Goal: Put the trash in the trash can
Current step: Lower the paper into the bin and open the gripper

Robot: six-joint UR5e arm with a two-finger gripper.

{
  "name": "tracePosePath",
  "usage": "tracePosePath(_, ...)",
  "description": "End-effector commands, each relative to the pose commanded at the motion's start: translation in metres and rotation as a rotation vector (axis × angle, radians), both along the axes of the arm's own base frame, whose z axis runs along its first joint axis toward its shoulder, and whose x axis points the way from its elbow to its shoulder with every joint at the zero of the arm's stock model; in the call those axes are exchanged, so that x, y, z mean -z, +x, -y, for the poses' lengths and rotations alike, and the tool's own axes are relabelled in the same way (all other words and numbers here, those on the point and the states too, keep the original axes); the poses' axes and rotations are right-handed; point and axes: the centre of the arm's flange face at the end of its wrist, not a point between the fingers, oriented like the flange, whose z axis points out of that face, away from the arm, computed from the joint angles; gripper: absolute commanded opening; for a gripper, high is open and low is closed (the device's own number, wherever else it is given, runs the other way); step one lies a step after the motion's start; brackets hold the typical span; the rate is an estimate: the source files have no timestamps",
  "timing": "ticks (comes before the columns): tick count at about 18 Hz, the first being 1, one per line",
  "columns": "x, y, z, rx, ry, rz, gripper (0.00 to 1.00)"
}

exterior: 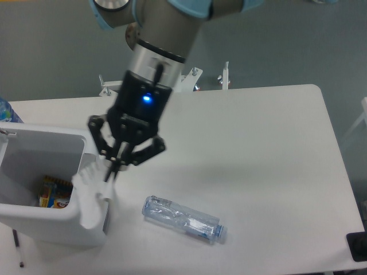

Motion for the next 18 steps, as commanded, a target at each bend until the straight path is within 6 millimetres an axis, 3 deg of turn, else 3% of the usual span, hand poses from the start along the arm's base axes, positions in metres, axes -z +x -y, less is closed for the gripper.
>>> tracePosePath(2,0.004,0.015,-0.001,0.018,-0.010,0.002,0.01)
tracePosePath(5,0.010,0.035,-0.006,0.051,-0.018,0.001,0.15)
tracePosePath(6,0.011,0.037,-0.007,0.058,-0.018,0.002,0.23)
tracePosePath(8,0.015,0.040,-0.009,0.083,-0.018,-0.017,0.59)
tracePosePath(11,0.027,0.041,-0.008,0.089,-0.036,-0.013,0.60)
tracePosePath(13,0.031,0.041,-0.006,0.089,-0.043,-0.008,0.66)
tracePosePath(18,0.029,0.038,-0.010,0.087,-0.040,-0.011,0.67)
